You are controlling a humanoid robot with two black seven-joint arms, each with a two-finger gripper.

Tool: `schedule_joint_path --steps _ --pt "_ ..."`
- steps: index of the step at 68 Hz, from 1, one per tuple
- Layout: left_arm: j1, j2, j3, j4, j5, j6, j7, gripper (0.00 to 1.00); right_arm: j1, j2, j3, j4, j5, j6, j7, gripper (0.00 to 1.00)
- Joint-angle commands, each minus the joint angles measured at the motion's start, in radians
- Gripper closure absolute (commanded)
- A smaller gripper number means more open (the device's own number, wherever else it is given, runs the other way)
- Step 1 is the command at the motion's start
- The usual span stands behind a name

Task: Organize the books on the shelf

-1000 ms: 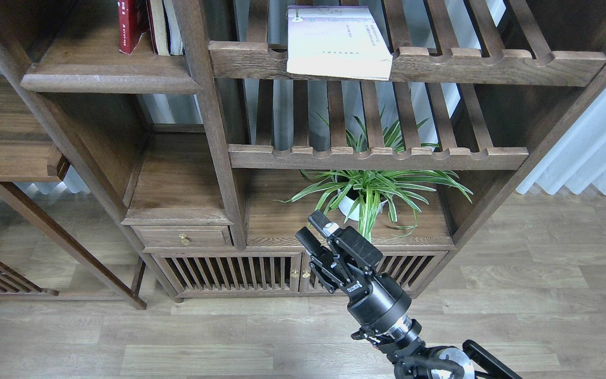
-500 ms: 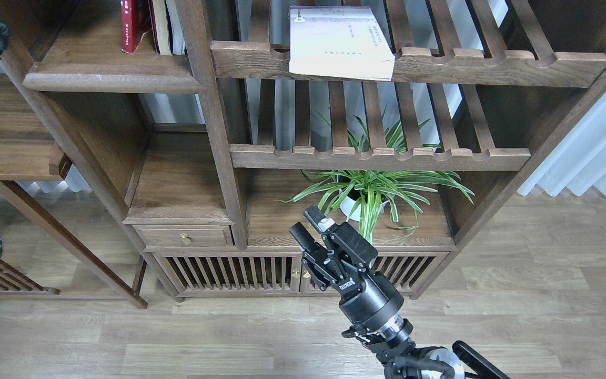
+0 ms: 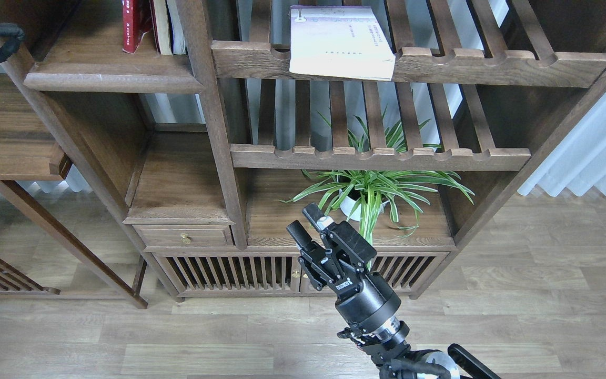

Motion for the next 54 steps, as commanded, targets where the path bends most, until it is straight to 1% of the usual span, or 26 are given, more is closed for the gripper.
schedule_joint_path --steps 1,12,27,50,53,54 --pt "-0.030 0.011 0.045 0.000 0.003 -0.026 0.003 0.98 0.000 0.002 -0.002 0.001 -0.002 0.000 0.000 0.37" --pt "-0.051 0.072 0.117 0.000 0.010 -0.026 0.000 0.96 -0.003 0.005 -0.004 0.003 -0.002 0.000 0.000 0.37" --pt "-0.053 0.080 0.121 0.000 0.010 -0.026 0.002 0.96 -0.005 0.006 -0.004 0.012 -0.002 0.000 0.000 0.38" --pt "-0.056 0.079 0.129 0.000 0.010 -0.026 0.002 0.91 -0.008 0.034 -0.004 0.019 -0.010 0.000 0.000 0.38" --pt "-0.058 0.079 0.129 0.000 0.010 -0.026 0.005 0.88 -0.008 0.035 -0.004 0.019 -0.013 0.000 0.000 0.38" --pt "-0.059 0.080 0.127 0.000 0.010 -0.026 0.006 0.86 -0.008 0.035 -0.004 0.019 -0.015 0.000 0.000 0.38"
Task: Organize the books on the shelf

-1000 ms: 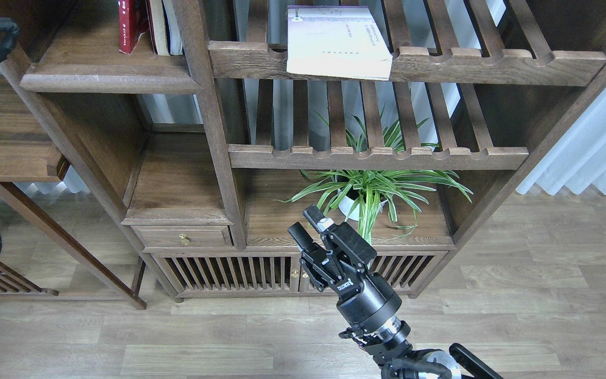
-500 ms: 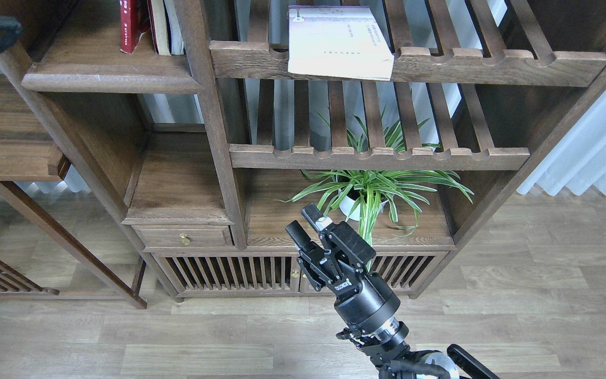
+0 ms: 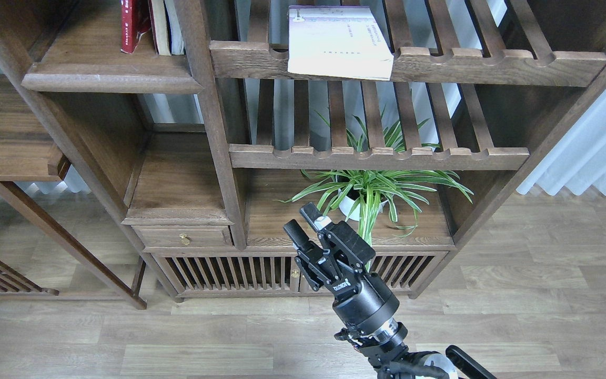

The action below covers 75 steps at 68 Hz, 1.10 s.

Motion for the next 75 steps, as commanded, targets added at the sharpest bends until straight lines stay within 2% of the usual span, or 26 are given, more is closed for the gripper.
schedule_joint_path --steps 1,5,12,16,31,36,49,56,68,75 --pt "-0.007 0.000 0.000 0.000 0.001 0.000 0.004 0.84 0.001 0.005 -0.001 0.000 -0.007 0.000 0.000 0.38" --pt "-0.010 0.002 -0.002 0.001 0.001 0.000 0.010 0.76 0.002 0.008 -0.001 0.000 -0.007 0.000 0.000 0.38" --pt "-0.013 0.000 -0.006 0.001 0.000 0.000 0.018 0.71 0.004 0.013 -0.001 0.000 -0.007 0.000 0.000 0.38" --pt "-0.013 -0.004 -0.012 0.000 0.000 0.000 0.018 0.62 0.004 0.015 -0.001 0.000 -0.007 0.000 0.000 0.38" --pt "-0.016 -0.007 -0.008 -0.003 0.000 0.000 0.018 0.50 0.004 0.015 -0.001 0.000 -0.007 0.000 0.000 0.38" --pt "-0.025 -0.007 -0.005 -0.002 0.000 0.000 0.018 0.43 0.007 0.015 -0.001 -0.001 -0.007 0.000 0.000 0.38" --pt "-0.027 -0.007 -0.003 -0.002 0.000 0.000 0.018 0.39 0.008 0.015 -0.001 -0.001 -0.007 0.000 0.000 0.38" --pt "-0.024 -0.009 0.000 -0.002 0.000 0.000 0.020 0.31 0.008 0.015 -0.001 0.000 -0.007 0.000 0.000 0.38" --pt "-0.021 -0.015 0.000 -0.005 -0.002 0.000 0.021 0.24 0.004 0.015 -0.001 0.000 -0.007 0.000 0.000 0.38" --pt "-0.016 -0.021 0.000 -0.005 -0.003 0.000 0.023 0.16 0.004 0.015 -0.001 0.000 -0.007 0.000 0.000 0.38"
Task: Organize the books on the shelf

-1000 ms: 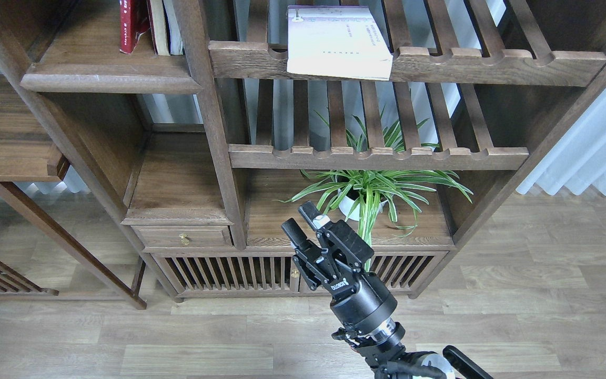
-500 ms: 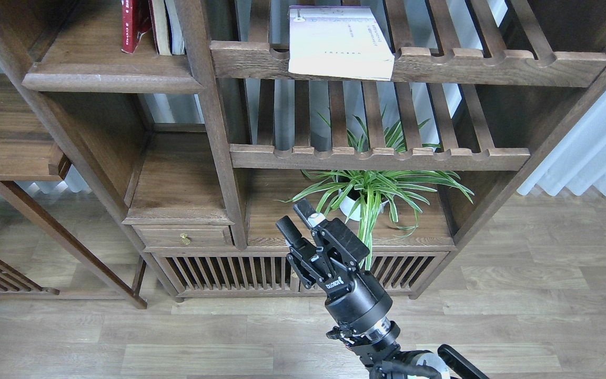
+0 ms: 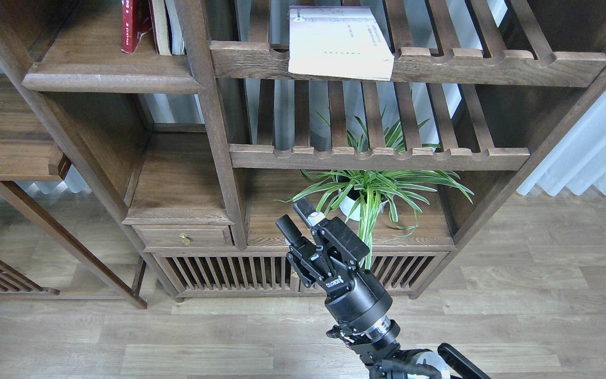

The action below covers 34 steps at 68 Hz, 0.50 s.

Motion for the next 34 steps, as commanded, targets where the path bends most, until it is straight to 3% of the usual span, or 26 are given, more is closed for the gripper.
schedule_joint_path --steps 1,11,34 --pt "0.005 -0.006 0.000 -0.001 0.000 0.000 0.002 0.15 0.000 0.000 0.000 0.000 0.000 0.000 0.000 0.38" --pt "0.005 -0.008 0.000 -0.001 -0.008 0.000 0.003 0.02 0.004 0.000 0.000 -0.002 0.000 0.000 0.000 0.38" --pt "0.006 -0.009 -0.008 -0.008 -0.011 0.000 0.029 0.00 0.001 0.000 0.000 0.000 0.000 0.000 0.000 0.38"
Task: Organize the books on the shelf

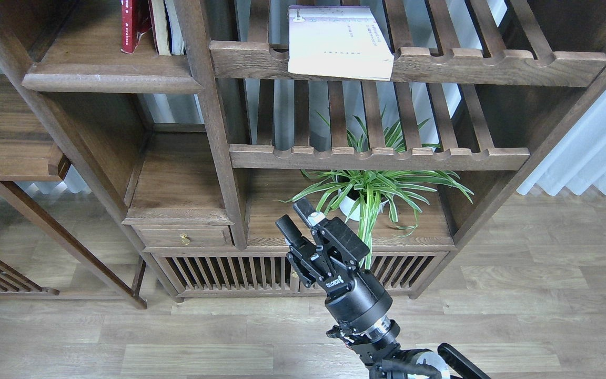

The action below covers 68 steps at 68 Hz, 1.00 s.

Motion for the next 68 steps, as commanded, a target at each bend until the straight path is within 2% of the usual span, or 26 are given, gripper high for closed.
schedule_joint_path --steps 1,68 --pt "0.002 -0.001 -0.007 -0.002 0.000 0.000 0.005 0.00 -0.006 0.000 0.000 0.000 0.000 0.000 0.000 0.38" --pt "-0.008 -0.001 -0.013 0.000 -0.002 0.000 0.005 0.00 -0.007 0.000 0.002 -0.001 -0.009 0.000 0.000 0.38"
